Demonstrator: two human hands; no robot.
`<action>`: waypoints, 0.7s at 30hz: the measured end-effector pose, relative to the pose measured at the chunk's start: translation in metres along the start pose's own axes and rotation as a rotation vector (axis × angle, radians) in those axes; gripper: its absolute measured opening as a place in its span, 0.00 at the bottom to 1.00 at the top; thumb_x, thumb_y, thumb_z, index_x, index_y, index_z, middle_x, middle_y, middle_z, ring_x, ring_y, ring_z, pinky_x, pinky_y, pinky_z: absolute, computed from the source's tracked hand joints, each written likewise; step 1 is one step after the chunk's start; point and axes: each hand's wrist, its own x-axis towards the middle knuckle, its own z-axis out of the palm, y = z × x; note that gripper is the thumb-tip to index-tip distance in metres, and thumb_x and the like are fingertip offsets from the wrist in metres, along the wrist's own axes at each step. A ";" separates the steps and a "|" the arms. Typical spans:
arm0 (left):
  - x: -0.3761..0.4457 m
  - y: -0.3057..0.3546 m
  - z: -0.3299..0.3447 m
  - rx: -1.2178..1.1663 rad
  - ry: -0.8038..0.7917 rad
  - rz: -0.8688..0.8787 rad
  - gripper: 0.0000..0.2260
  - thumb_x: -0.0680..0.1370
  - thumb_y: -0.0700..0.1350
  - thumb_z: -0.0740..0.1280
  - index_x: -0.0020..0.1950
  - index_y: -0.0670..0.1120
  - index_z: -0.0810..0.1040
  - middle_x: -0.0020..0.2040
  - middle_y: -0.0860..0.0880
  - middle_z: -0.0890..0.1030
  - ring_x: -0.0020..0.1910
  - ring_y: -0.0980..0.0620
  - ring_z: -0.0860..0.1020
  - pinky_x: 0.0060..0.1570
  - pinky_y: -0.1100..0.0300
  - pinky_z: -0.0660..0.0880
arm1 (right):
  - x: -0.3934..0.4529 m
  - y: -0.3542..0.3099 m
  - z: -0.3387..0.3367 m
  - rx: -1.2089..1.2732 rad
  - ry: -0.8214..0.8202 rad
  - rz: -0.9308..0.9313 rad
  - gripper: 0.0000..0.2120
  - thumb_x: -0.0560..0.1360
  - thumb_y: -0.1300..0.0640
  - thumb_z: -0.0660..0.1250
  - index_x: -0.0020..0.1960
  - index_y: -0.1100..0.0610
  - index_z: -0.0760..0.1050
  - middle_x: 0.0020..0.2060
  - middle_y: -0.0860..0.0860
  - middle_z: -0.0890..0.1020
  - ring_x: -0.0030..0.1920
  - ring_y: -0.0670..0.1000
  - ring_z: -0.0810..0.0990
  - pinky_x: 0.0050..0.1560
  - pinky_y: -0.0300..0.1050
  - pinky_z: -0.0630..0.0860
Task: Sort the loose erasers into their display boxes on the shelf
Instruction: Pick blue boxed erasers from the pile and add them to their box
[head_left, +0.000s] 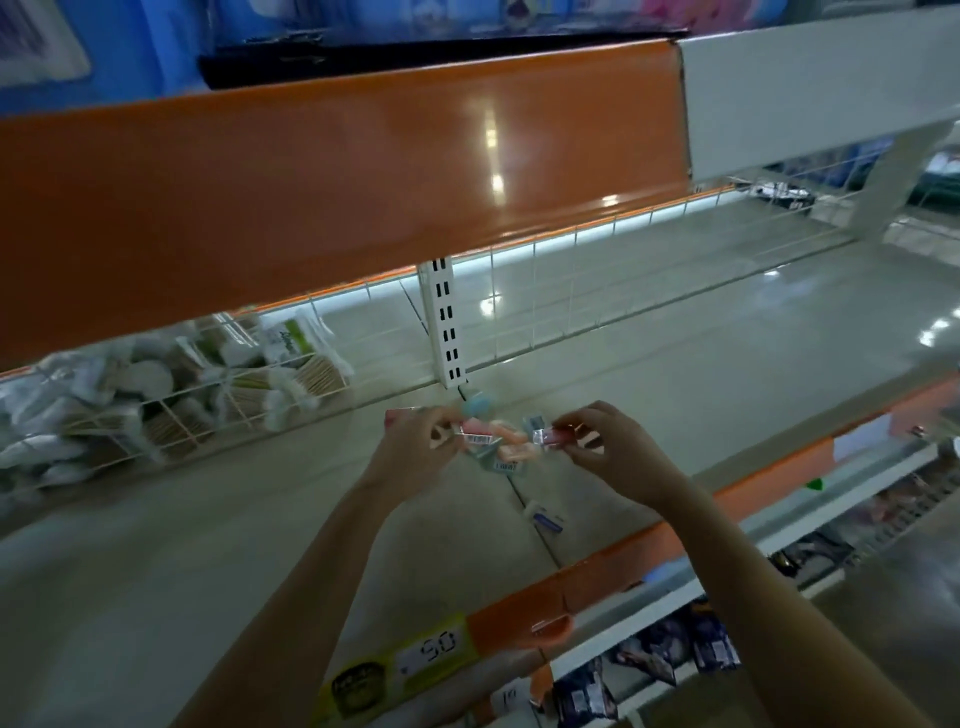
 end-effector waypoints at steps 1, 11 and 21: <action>-0.006 0.005 -0.001 -0.038 0.011 -0.040 0.11 0.77 0.43 0.66 0.58 0.48 0.79 0.50 0.51 0.80 0.43 0.59 0.74 0.39 0.72 0.66 | -0.002 -0.003 0.001 0.057 -0.002 0.001 0.12 0.73 0.61 0.68 0.57 0.55 0.77 0.46 0.45 0.74 0.47 0.46 0.77 0.50 0.34 0.74; -0.053 0.028 0.000 -0.563 0.118 -0.432 0.10 0.80 0.51 0.60 0.45 0.50 0.79 0.36 0.52 0.82 0.32 0.56 0.72 0.35 0.64 0.68 | -0.004 -0.026 0.020 0.285 -0.031 0.075 0.06 0.78 0.54 0.62 0.45 0.52 0.77 0.34 0.45 0.80 0.36 0.43 0.78 0.38 0.35 0.73; -0.066 0.030 -0.001 -0.691 0.080 -0.480 0.09 0.79 0.47 0.62 0.52 0.46 0.80 0.37 0.52 0.84 0.33 0.57 0.73 0.36 0.63 0.69 | -0.005 -0.028 0.026 0.444 -0.121 0.140 0.08 0.78 0.54 0.61 0.45 0.53 0.78 0.35 0.50 0.81 0.34 0.42 0.78 0.40 0.35 0.75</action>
